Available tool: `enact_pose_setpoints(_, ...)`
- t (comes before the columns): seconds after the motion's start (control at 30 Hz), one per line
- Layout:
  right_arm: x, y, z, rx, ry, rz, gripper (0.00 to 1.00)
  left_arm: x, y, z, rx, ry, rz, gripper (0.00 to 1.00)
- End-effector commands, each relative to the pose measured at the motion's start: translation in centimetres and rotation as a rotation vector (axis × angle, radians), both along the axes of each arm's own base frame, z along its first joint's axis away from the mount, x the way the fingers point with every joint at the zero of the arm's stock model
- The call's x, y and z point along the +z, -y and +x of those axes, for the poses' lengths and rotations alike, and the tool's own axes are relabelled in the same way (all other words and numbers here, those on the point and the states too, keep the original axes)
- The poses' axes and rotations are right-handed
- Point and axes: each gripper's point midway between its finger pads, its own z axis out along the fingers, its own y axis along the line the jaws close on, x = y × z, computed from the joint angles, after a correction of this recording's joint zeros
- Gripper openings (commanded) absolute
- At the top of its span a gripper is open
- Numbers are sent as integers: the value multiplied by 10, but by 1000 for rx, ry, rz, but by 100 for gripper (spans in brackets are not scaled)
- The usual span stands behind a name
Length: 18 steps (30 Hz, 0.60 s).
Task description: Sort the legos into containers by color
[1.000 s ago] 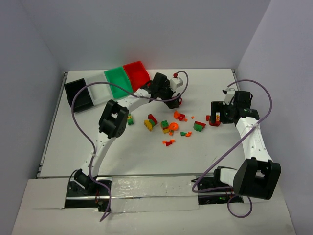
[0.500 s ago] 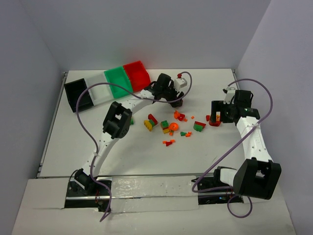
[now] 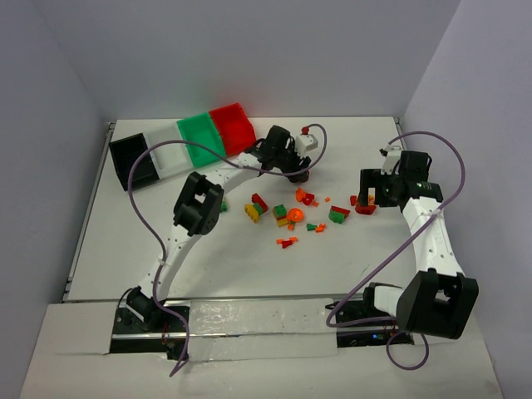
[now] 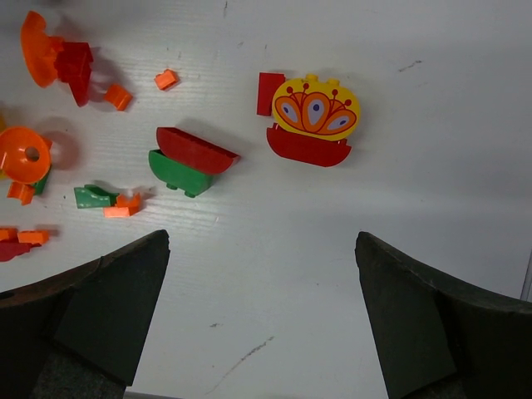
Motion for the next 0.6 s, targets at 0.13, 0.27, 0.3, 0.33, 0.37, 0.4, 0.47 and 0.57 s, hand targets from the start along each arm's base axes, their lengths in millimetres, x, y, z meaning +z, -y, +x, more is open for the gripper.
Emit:
enact_pose_setpoints(0.13,30,1,5,1,79,-10,100,25,-36,-12,35,25,107,4)
enact_pose_setpoints(0.27,30,-1,6,3,85,6,100,51,-52,-7,77,13,66,0)
enact_pose_setpoints(0.3,30,-2,6,3,87,8,100,61,-58,-5,91,15,49,0)
enact_pose_setpoints(0.33,31,-2,6,4,89,10,100,69,-63,-4,104,15,34,0)
enact_pose_setpoints(0.37,31,-2,6,5,89,11,100,75,-67,-3,116,15,24,0)
enact_pose_setpoints(0.4,32,-3,7,7,91,13,100,78,-72,-2,130,10,17,0)
enact_pose_setpoints(0.47,31,-3,7,8,90,16,100,90,-80,3,153,13,2,0)
enact_pose_setpoints(0.57,33,-4,9,9,95,19,100,125,-110,24,238,51,-37,0)
